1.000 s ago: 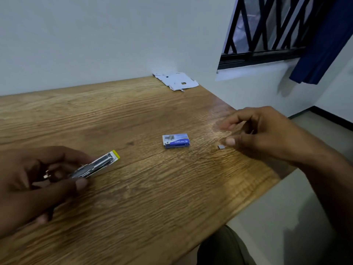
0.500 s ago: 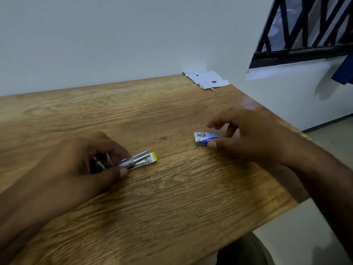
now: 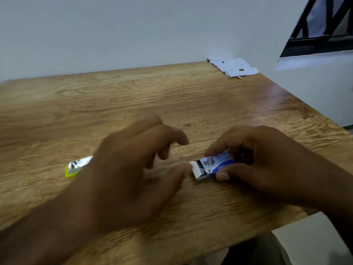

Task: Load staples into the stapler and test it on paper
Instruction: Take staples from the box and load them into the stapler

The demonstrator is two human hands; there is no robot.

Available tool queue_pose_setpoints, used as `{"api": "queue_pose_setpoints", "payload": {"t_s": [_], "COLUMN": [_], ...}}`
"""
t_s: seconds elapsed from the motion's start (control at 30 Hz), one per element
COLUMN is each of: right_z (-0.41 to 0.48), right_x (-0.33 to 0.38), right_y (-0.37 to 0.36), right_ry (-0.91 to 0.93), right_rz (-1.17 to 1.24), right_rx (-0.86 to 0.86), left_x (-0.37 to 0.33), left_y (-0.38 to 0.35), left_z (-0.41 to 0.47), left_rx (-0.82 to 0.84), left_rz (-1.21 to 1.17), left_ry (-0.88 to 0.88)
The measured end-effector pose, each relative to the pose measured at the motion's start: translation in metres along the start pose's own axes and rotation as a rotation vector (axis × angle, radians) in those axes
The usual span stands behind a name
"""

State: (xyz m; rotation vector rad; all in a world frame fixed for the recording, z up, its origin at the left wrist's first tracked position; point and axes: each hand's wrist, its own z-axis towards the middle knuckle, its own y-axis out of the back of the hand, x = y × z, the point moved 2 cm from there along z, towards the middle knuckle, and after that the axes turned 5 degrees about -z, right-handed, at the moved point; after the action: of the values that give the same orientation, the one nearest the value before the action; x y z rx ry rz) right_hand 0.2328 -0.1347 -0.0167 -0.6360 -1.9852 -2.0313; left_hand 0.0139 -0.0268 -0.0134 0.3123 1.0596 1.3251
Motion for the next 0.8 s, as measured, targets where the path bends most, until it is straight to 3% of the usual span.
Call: {"api": "queue_pose_setpoints", "payload": {"t_s": [0.17,0.67,0.8], "right_z": [-0.007,-0.013,-0.009], "right_x": [0.014,-0.006,0.009], "right_y": [-0.005,0.009,0.016], "right_ry": [0.044,0.004,0.05], "right_rz": [0.042,-0.034,-0.146], "right_rx": [0.041,0.048,-0.131], "left_x": [-0.003,0.001,0.002], "left_y": [-0.021,-0.015,-0.015], "left_z": [-0.006,0.002,0.003], "left_rx": [0.221,0.216,0.217], "left_rz": [-0.021,-0.136,-0.141], "left_ry": [0.119,0.103,0.085]}}
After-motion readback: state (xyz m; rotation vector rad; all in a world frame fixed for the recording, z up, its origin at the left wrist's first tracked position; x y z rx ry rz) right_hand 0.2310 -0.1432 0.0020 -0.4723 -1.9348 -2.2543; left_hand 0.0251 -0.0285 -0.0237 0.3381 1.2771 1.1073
